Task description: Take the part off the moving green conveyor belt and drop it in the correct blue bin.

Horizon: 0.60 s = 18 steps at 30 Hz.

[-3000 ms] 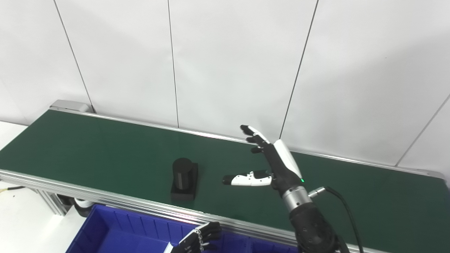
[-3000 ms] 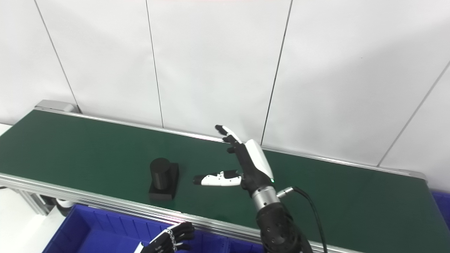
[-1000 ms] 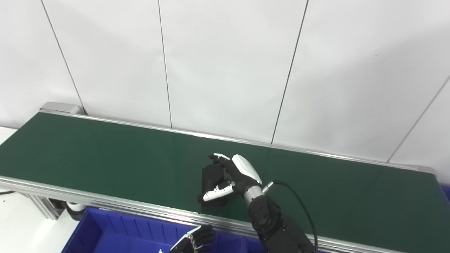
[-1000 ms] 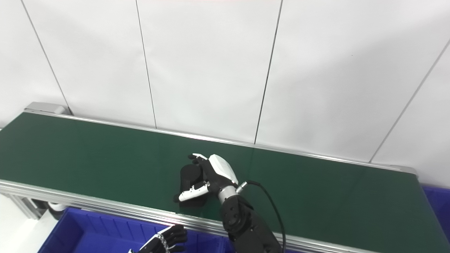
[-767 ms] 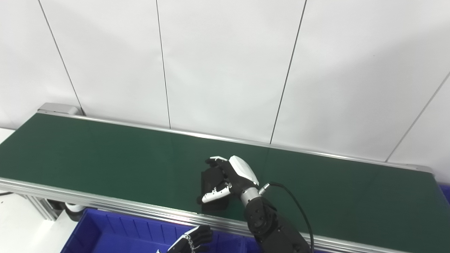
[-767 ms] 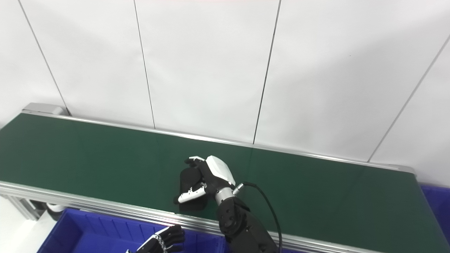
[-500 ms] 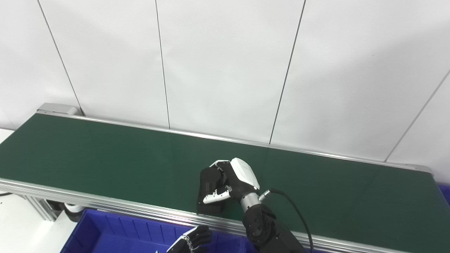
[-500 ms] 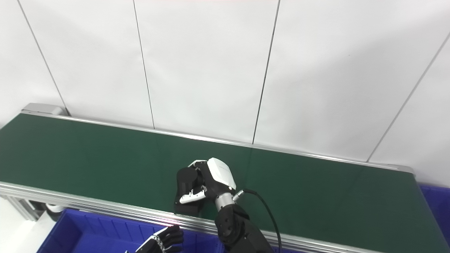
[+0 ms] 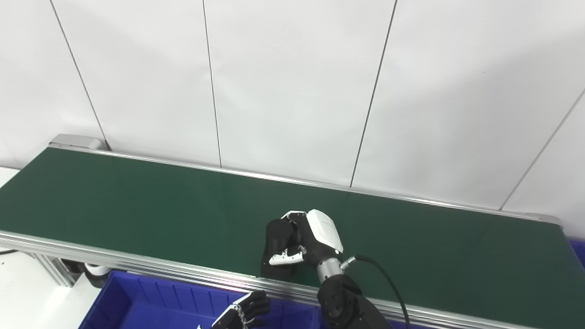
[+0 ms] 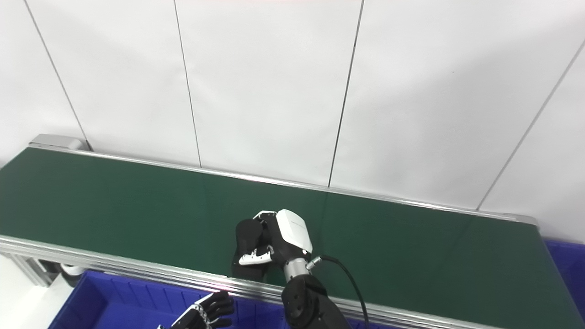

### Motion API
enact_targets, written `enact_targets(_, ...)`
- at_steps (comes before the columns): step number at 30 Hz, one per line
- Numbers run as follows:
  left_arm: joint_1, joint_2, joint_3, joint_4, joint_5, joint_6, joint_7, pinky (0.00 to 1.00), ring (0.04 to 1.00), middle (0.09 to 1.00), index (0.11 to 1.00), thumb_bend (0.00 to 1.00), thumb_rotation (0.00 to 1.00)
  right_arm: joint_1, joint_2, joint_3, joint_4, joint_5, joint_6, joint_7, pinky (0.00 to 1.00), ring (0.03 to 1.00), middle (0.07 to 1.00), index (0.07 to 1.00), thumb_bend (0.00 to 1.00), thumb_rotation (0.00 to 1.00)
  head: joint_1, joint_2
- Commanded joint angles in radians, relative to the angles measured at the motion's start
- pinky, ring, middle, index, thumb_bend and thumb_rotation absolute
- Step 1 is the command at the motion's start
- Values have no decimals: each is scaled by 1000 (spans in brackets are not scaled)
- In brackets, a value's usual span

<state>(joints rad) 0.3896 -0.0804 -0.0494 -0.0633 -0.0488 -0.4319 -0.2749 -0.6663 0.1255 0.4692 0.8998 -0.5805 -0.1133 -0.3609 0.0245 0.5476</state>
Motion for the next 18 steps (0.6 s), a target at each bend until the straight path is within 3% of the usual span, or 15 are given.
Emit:
enact_targets(1, 1, -8, 2, -36, -11, -38, -15, 762, 805, 821, 835, 953, 148, -6, 3, -5, -12, -14, -52, -57, 334, 408, 512, 559, 492, 0, -1, 2)
enact_targets(10, -8, -16, 37, -27, -36, -38, -64, 775, 808, 823, 837, 948, 142, 42, 11, -44, -83, -9, -58, -181, 340, 424, 482, 542, 494, 0, -20, 3)
enact_targets(11, -9, -18, 42, -26, -39, -38, -70, 776, 806, 821, 836, 952, 144, 51, 10, -50, -103, -10, -50, -185, 268, 436, 463, 533, 505, 0, -23, 5)
enact_targets(13, -10, -22, 51, -26, -46, -38, -84, 780, 807, 820, 835, 950, 144, 71, 9, -65, -149, -5, -42, -181, 216, 443, 442, 528, 511, 0, -29, 8)
enact_targets(18, -9, -27, 66, -33, -37, -38, -92, 782, 806, 821, 841, 941, 164, 154, -7, -98, -327, 2, -2, -137, 283, 366, 472, 560, 504, 0, -62, 25)
